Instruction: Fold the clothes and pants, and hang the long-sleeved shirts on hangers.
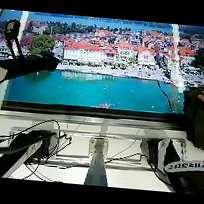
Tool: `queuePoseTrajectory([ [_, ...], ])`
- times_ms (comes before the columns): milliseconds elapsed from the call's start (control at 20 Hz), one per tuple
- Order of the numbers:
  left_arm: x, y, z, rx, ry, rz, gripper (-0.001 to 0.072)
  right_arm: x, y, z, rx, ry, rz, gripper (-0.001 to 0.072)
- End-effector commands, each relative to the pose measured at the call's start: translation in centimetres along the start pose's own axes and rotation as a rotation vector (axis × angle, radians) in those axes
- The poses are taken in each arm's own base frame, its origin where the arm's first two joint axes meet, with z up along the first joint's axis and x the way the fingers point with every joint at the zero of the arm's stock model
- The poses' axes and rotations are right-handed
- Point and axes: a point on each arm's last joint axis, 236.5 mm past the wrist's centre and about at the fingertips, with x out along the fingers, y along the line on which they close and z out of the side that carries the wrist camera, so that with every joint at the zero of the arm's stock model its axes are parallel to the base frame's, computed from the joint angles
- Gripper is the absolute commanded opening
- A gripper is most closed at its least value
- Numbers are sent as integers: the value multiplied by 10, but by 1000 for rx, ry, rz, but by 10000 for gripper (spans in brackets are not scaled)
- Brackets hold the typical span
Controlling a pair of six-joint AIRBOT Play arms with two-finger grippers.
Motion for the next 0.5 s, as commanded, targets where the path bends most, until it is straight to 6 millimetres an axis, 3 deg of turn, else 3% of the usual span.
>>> queuePoseTrajectory([
  [0, 0, -1, 0, 2, 0, -1, 581, 13, -21, -2, 25, 29, -67, 236],
  [50, 0, -1, 0, 2, 0, -1, 581, 17, -20, -2, 26, 38, -66, 439],
  [100, 0, -1, 0, 2, 0, -1, 581, 22, -18, -3, 27, 48, -58, 542],
  [150, 0, -1, 0, 1, 0, -1, 581, 26, -10, -1, 34, 50, -27, 549],
  [200, 0, -1, 0, 2, 0, -1, 581, 30, 7, 0, 49, 50, 43, 515],
  [250, 0, -1, 0, 2, 0, -1, 581, 31, 35, 1, 68, 56, 156, 292],
  [300, 0, -1, 0, 2, 0, -1, 581, 28, 62, 2, 65, 60, 257, 146],
  [400, 0, -1, 0, 2, 0, -1, 581, 13, 117, 0, -83, 45, 443, 22],
  [450, 0, -1, 0, 1, 0, -1, 581, 2, 144, -5, -191, 32, 518, 22],
])
